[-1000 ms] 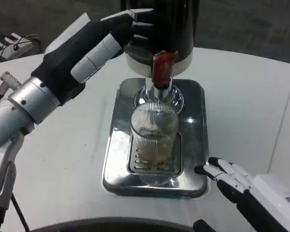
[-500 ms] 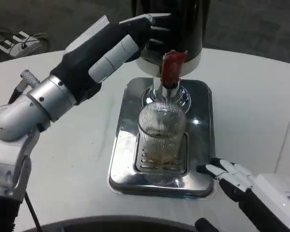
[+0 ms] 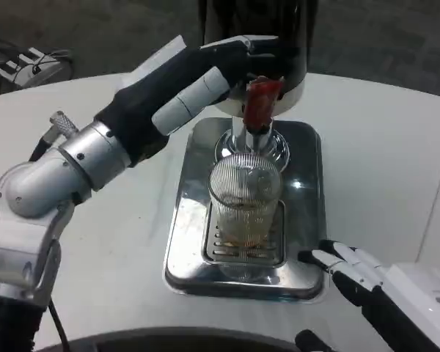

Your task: Grasp the cup under the faucet to collect the drink, then remove the cup.

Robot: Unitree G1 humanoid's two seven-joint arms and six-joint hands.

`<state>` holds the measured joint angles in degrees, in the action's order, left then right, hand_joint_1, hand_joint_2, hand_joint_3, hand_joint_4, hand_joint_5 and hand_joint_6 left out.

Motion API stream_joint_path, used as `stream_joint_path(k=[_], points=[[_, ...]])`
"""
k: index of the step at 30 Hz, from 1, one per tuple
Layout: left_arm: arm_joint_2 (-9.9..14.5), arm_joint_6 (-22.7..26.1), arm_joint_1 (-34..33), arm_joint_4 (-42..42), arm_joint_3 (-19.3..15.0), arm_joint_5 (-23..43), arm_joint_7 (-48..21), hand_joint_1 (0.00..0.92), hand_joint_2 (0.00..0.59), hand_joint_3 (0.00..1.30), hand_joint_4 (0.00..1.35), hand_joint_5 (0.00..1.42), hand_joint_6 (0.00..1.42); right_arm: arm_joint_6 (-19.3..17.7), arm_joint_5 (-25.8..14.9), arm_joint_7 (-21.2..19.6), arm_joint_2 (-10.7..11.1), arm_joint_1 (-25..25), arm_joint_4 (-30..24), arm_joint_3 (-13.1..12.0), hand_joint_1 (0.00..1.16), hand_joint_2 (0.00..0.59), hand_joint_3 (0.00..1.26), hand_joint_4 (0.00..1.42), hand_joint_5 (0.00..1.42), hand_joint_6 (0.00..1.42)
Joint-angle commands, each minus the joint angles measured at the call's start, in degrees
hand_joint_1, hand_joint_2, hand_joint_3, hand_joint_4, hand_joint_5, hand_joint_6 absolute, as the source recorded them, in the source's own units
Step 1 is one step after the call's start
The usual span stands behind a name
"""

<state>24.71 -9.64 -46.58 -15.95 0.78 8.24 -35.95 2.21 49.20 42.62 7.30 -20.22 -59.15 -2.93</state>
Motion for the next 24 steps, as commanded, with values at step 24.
stream_joint_path(k=[24], points=[[-0.3, -11.4, -3.2, -8.0, 8.0, -11.4, -1.8, 0.000, 0.060, 0.22, 0.19, 0.29, 0.30, -0.6, -2.8, -1.2, -0.8, -2.3, -0.9, -2.3, 0.36, 0.431, 0.11, 0.02, 0.03, 0.20]])
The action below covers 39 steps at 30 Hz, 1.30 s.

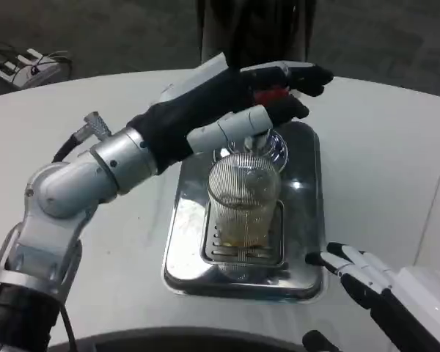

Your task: Grasp the cup under the faucet to collect the drink, then remove the cup.

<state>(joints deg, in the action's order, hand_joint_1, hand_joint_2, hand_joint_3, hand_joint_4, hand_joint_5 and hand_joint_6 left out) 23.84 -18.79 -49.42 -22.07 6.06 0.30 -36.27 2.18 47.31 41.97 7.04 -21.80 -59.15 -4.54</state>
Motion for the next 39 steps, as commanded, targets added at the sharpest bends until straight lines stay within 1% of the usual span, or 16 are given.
stream_joint_path(k=[1, 6, 9, 13, 14, 16, 19, 21, 23, 25, 28, 30, 34, 39], points=[[0.8, -2.9, -0.5, -2.1, 3.0, -3.8, -1.5, 0.000, 0.058, 0.22, 0.18, 0.28, 0.29, -0.4, -1.0, -0.4, -0.7, -0.7, -0.9, -0.7, 0.36, 0.431, 0.11, 0.02, 0.03, 0.20], [1.8, -6.4, -1.5, -4.3, 4.5, -6.0, -1.9, 0.000, 0.057, 0.21, 0.15, 0.24, 0.26, 2.6, -1.4, 0.6, -1.8, 0.9, -0.9, -0.5, 0.36, 0.431, 0.12, 0.03, 0.03, 0.20], [2.2, -7.8, -1.8, -5.2, 5.1, -6.5, -2.0, 0.000, 0.057, 0.20, 0.15, 0.23, 0.25, 6.5, -2.3, 1.4, -2.3, 2.9, -0.9, -0.5, 0.35, 0.425, 0.13, 0.03, 0.04, 0.20], [2.8, -9.4, -2.2, -6.3, 6.0, -7.5, -2.2, 0.000, 0.057, 0.20, 0.14, 0.22, 0.24, 13.2, -4.1, 1.8, -2.3, 6.6, -0.9, -0.1, 0.35, 0.402, 0.13, 0.03, 0.06, 0.18], [2.9, -9.6, -2.3, -6.5, 6.1, -7.5, -2.2, 0.000, 0.057, 0.20, 0.14, 0.22, 0.24, 15.2, -4.9, 1.7, -2.1, 7.6, -0.8, 0.1, 0.36, 0.383, 0.12, 0.03, 0.07, 0.18], [3.1, -10.0, -2.4, -6.6, 6.2, -7.6, -2.4, 0.000, 0.047, 0.20, 0.14, 0.21, 0.24, 18.6, -7.8, 1.0, -2.3, 10.0, 0.4, 0.0, 0.48, 0.318, 0.07, 0.03, 0.09, 0.18], [3.3, -10.2, -2.5, -6.7, 6.1, -7.3, -2.6, 0.000, 0.030, 0.20, 0.13, 0.21, 0.23, 20.8, -10.8, -0.6, -1.1, 12.2, 1.7, 0.3, 0.55, 0.263, 0.01, 0.02, 0.11, 0.18], [3.4, -10.2, -2.4, -6.6, 5.8, -6.9, -2.6, 0.000, 0.018, 0.20, 0.13, 0.21, 0.23, 20.3, -12.1, -3.2, -0.8, 13.0, 3.3, 1.0, 0.61, 0.246, 0.00, 0.01, 0.11, 0.18], [3.5, -10.2, -2.3, -6.4, 5.6, -6.7, -2.6, 0.000, 0.014, 0.20, 0.13, 0.21, 0.23, 19.0, -12.7, -6.3, -1.1, 13.1, 4.9, 2.0, 0.61, 0.242, 0.00, 0.01, 0.11, 0.18], [3.6, -10.0, -2.2, -6.1, 5.4, -6.4, -2.6, 0.000, 0.002, 0.20, 0.13, 0.20, 0.23, 17.3, -12.5, -10.2, -1.2, 13.2, 7.4, 4.1, 0.63, 0.228, 0.00, 0.01, 0.11, 0.18], [3.8, -9.8, -2.2, -5.6, 5.1, -6.2, -2.6, 0.000, 0.000, 0.20, 0.13, 0.20, 0.23, 15.7, -12.4, -14.5, -1.0, 12.9, 10.0, 6.3, 0.63, 0.226, 0.00, 0.01, 0.11, 0.18], [3.9, -9.6, -2.1, -5.1, 4.9, -6.0, -2.5, 0.000, 0.000, 0.20, 0.13, 0.19, 0.22, 13.8, -12.4, -18.9, -2.0, 12.6, 13.0, 8.1, 0.63, 0.226, 0.00, 0.01, 0.11, 0.18], [4.0, -9.1, -1.9, -3.9, 4.6, -5.8, -2.4, 0.000, 0.000, 0.19, 0.13, 0.19, 0.22, 11.2, -13.5, -25.2, -3.2, 12.5, 17.1, 10.3, 0.63, 0.226, 0.00, 0.01, 0.11, 0.18], [4.1, -8.2, -1.6, -2.6, 4.2, -5.4, -2.2, 0.000, 0.000, 0.19, 0.13, 0.19, 0.22, 9.5, -14.6, -30.6, -4.2, 13.3, 21.0, 12.1, 0.63, 0.223, 0.00, 0.01, 0.11, 0.18]])
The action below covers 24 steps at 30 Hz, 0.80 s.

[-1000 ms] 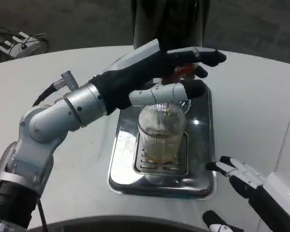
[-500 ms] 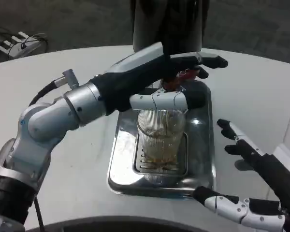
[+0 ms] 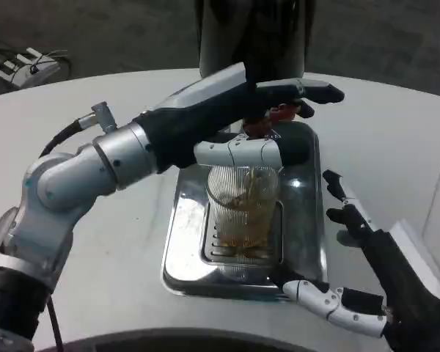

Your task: Grasp the cup under the faucet to collect the drink, then remove the cup.

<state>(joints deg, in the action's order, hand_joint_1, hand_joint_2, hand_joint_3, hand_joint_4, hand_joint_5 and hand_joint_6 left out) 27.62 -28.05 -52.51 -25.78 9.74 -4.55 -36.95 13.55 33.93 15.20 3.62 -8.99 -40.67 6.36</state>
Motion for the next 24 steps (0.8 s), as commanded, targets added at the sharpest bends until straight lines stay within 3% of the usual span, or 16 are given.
stream_joint_path(k=[1, 12, 24], points=[[0.4, 1.2, 1.5, 1.4, 0.5, -0.5, -1.5, 0.000, 0.000, 0.19, 0.13, 0.19, 0.21, -2.0, -1.5, -4.8, -1.1, 0.8, 3.3, 1.6, 0.63, 0.222, 0.00, 0.02, 0.11, 0.18], [1.3, 2.9, 1.9, 3.9, -0.1, -0.2, -1.9, 0.000, 0.000, 0.19, 0.13, 0.19, 0.21, -2.8, -2.7, -11.9, -3.3, 5.6, 11.3, 5.5, 0.64, 0.213, 0.00, 0.02, 0.13, 0.20], [1.3, 3.4, 1.0, 3.9, -0.4, -0.4, -2.0, 0.000, 0.000, 0.18, 0.13, 0.19, 0.21, -4.0, -2.6, -19.4, -4.9, 11.2, 20.5, 7.3, 0.65, 0.217, 0.00, 0.03, 0.13, 0.20]])
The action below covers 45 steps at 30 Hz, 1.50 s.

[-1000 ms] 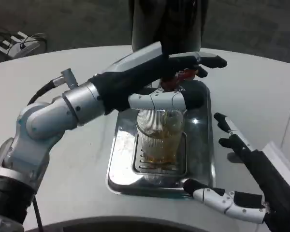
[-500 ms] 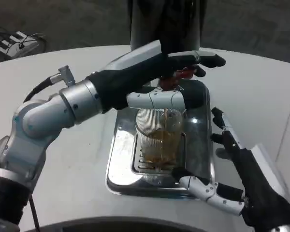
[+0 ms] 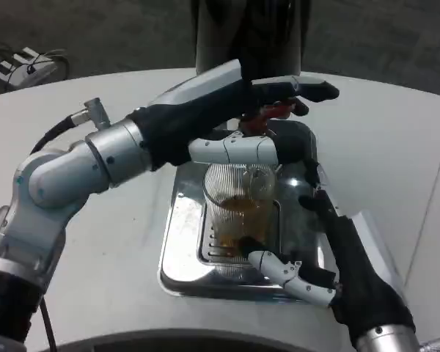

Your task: Grasp the cup under the faucet to collect the drink, then remove the cup.

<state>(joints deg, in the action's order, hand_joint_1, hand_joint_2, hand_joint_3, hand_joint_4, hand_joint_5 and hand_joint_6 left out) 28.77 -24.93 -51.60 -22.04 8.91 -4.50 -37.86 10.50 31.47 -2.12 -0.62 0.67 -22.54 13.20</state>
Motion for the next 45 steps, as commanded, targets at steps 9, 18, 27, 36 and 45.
stream_joint_path(k=[9, 18, 27, 36, 45], points=[[-0.2, 0.1, -0.9, -0.7, 0.5, -0.8, -0.7, 0.000, 0.000, 0.18, 0.12, 0.19, 0.20, -2.1, 0.0, -7.4, -1.7, 6.7, 9.5, 0.2, 0.66, 0.210, 0.00, 0.03, 0.13, 0.20], [-0.2, -0.9, -2.0, -2.2, 0.8, -1.3, -1.1, 0.000, 0.000, 0.18, 0.12, 0.18, 0.20, -3.3, -0.8, -10.9, -2.5, 11.1, 15.6, 0.7, 0.67, 0.208, 0.00, 0.03, 0.13, 0.20], [0.0, -2.2, -3.2, -4.0, 1.0, -1.4, -2.0, 0.000, 0.000, 0.19, 0.11, 0.18, 0.19, -4.8, -1.5, -12.8, -3.2, 13.0, 19.7, 1.1, 0.69, 0.205, 0.00, 0.04, 0.13, 0.20], [0.4, -4.2, -4.8, -5.9, 1.2, -1.8, -3.2, 0.000, 0.000, 0.19, 0.11, 0.18, 0.18, -6.6, -2.3, -15.4, -4.1, 14.0, 22.7, 1.4, 0.70, 0.204, 0.00, 0.04, 0.13, 0.20], [0.4, -5.0, -6.0, -7.0, 1.1, -1.5, -3.7, 0.000, 0.000, 0.19, 0.11, 0.17, 0.18, -9.2, -2.6, -17.2, -4.2, 13.6, 23.3, 2.3, 0.71, 0.201, 0.00, 0.05, 0.14, 0.20]])
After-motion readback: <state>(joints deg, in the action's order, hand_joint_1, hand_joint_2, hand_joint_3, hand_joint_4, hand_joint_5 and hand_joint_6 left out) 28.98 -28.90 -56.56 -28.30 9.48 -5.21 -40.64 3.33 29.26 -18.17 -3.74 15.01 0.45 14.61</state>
